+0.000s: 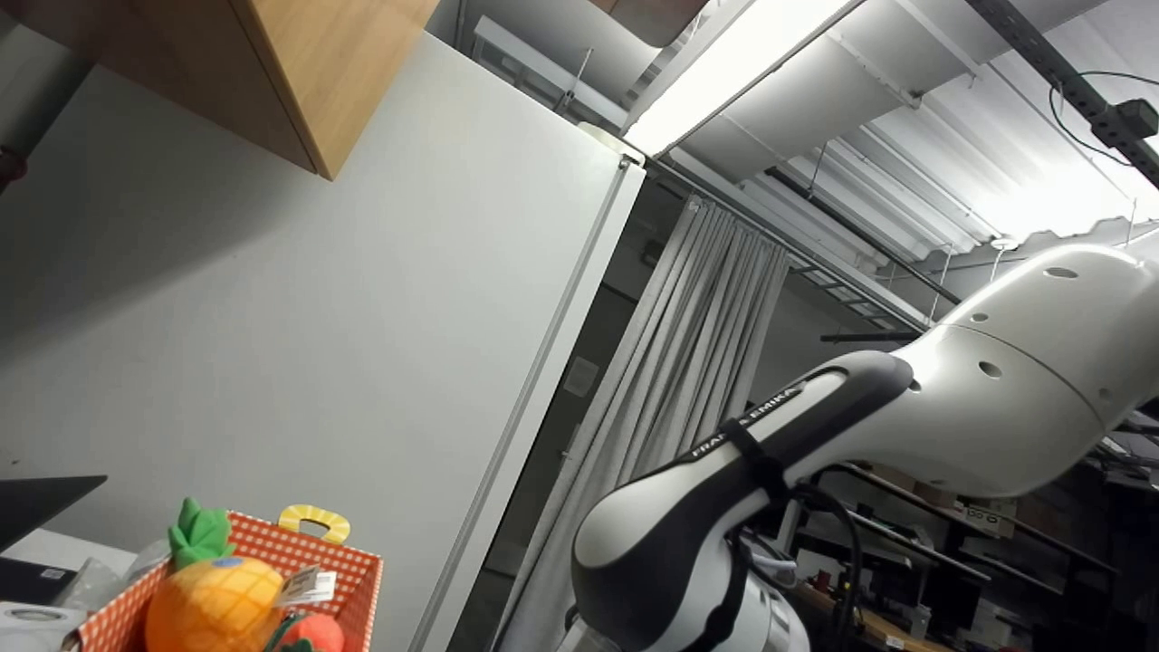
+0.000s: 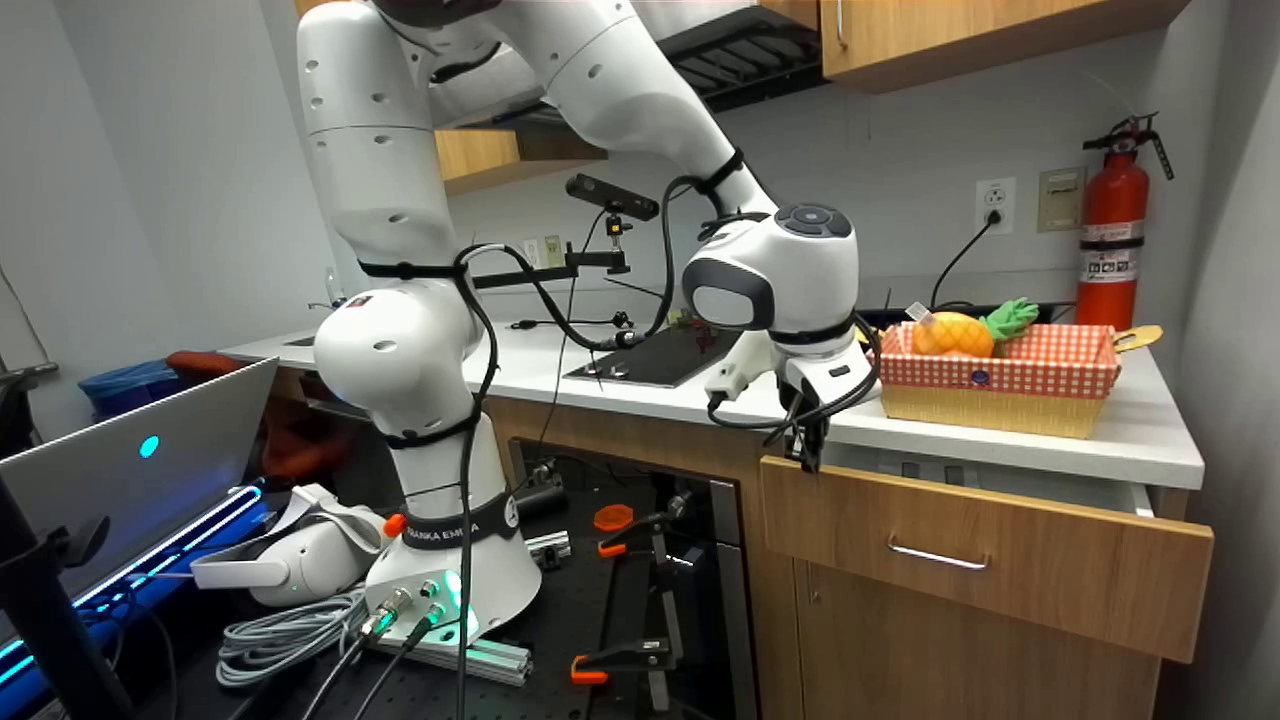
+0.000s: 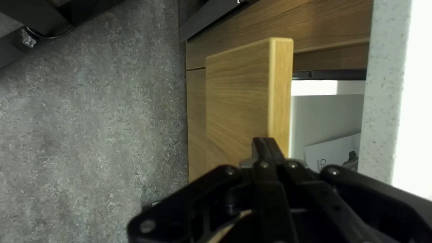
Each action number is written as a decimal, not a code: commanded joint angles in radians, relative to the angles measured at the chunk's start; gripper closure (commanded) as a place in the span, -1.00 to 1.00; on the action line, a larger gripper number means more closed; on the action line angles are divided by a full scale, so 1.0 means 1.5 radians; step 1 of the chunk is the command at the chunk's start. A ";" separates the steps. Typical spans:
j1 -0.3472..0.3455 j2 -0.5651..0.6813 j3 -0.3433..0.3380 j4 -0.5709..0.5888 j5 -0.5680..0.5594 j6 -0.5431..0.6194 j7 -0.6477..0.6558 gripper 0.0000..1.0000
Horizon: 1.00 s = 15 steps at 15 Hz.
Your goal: Close the open drawer, open the drawer then close the drawer again
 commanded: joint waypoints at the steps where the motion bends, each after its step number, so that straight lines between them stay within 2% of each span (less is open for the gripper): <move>1: -0.001 0.002 -0.006 -0.011 -0.030 0.003 0.005 1.00; 5: 0.002 0.022 -0.003 -0.014 -0.034 0.019 0.007 1.00; 15: 0.013 0.041 0.045 0.010 0.090 0.064 -0.020 1.00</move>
